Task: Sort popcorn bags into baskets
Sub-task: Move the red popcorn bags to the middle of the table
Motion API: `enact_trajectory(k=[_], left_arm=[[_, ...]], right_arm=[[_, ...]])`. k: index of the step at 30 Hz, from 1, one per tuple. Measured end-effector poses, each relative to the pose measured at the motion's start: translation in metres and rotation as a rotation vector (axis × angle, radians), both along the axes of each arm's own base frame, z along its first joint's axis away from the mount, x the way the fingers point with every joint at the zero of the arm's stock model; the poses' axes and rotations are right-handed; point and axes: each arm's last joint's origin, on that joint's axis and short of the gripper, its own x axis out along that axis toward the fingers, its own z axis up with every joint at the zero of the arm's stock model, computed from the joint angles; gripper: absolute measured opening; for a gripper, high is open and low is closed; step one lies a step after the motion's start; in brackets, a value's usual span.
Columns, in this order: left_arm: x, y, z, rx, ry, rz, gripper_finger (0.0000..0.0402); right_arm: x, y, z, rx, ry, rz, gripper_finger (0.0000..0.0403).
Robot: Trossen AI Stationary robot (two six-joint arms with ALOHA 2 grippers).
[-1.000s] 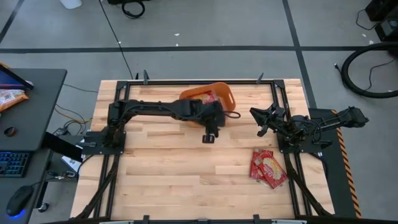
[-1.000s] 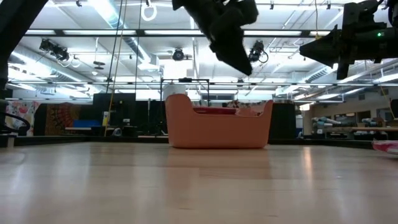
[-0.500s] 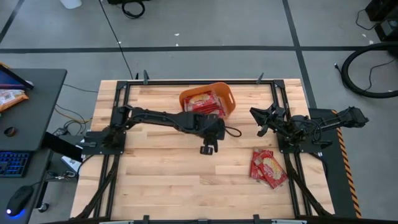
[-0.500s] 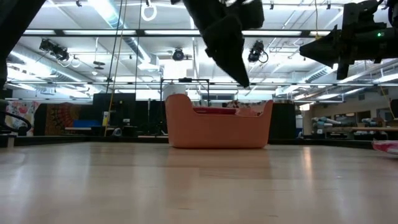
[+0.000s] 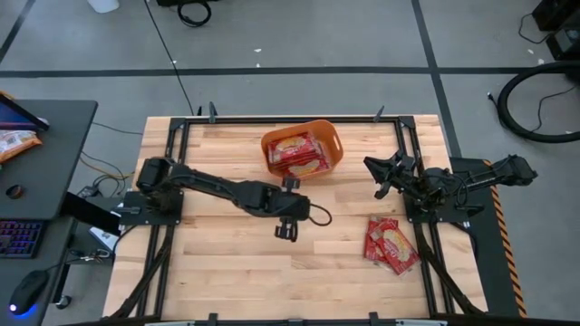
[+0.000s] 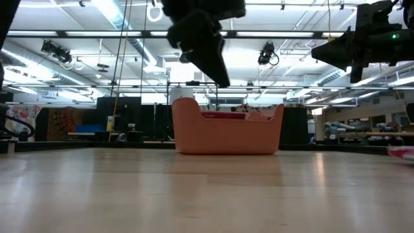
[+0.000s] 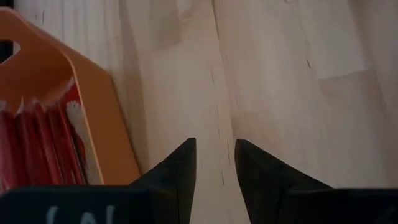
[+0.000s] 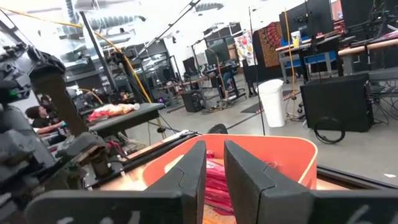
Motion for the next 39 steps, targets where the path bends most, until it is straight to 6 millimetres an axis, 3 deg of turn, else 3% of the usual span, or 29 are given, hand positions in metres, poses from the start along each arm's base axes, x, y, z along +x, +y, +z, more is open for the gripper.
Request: enact_trajectory(k=[6, 19, 25, 28, 34, 39], left_arm=[[-0.033, 0.003, 0.002, 0.005, -0.058, -0.023, 0.0117], [-0.104, 0.035, 0.005, 0.035, -0.229, -0.008, 0.0117], [-0.13, 0.037, 0.009, 0.009, -0.286, 0.013, 0.0117], [-0.142, 0.036, 0.011, -0.005, -0.309, 0.018, 0.0117], [-0.158, 0.037, 0.017, -0.03, -0.383, 0.023, 0.0117], [-0.167, 0.038, 0.021, -0.064, -0.425, 0.041, 0.0117]], right_arm=[[0.0, 0.0, 0.0, 0.001, -0.005, 0.0, 0.0061], [0.0, 0.0, 0.001, 0.023, -0.023, 0.004, 0.0061], [-0.004, -0.001, 0.012, 0.056, -0.156, 0.008, 0.0061], [-0.004, 0.001, 0.02, 0.05, -0.224, 0.088, 0.0061], [0.006, 0.007, 0.042, 0.018, -0.12, 0.29, 0.0061], [0.02, 0.01, 0.057, 0.119, 0.14, 0.316, 0.0061]])
